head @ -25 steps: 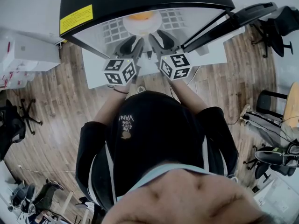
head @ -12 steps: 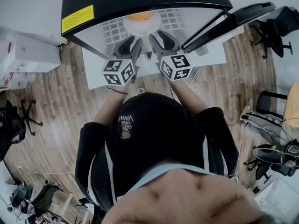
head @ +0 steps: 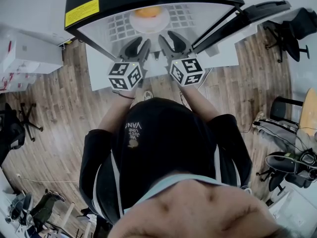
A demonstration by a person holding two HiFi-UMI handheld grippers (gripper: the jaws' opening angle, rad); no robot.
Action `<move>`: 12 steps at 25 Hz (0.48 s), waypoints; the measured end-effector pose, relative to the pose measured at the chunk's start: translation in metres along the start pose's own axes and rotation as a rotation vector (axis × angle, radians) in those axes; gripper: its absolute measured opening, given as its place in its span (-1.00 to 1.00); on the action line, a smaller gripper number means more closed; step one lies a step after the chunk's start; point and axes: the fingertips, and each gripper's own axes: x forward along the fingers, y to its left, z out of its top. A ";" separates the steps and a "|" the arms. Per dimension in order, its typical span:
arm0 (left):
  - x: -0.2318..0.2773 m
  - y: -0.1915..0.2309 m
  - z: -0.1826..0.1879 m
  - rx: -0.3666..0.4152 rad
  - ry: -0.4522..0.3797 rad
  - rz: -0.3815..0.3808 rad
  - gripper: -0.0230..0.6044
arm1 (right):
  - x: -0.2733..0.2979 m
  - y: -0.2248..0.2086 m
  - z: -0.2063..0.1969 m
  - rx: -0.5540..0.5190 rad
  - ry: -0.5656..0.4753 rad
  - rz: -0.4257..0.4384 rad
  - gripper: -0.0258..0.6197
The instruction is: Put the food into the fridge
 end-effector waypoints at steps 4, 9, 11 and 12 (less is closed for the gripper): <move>-0.004 0.001 0.003 0.005 -0.010 0.008 -0.51 | 0.000 0.002 0.004 -0.006 -0.010 0.001 -0.44; -0.007 0.002 0.006 0.016 -0.018 0.018 -0.51 | -0.002 0.005 0.007 -0.018 -0.020 0.004 -0.50; -0.009 0.002 0.005 0.014 -0.018 0.021 -0.53 | -0.004 0.006 0.007 -0.017 -0.020 0.004 -0.53; -0.010 0.002 0.004 0.015 -0.018 0.023 -0.55 | -0.005 0.006 0.007 -0.016 -0.020 0.004 -0.55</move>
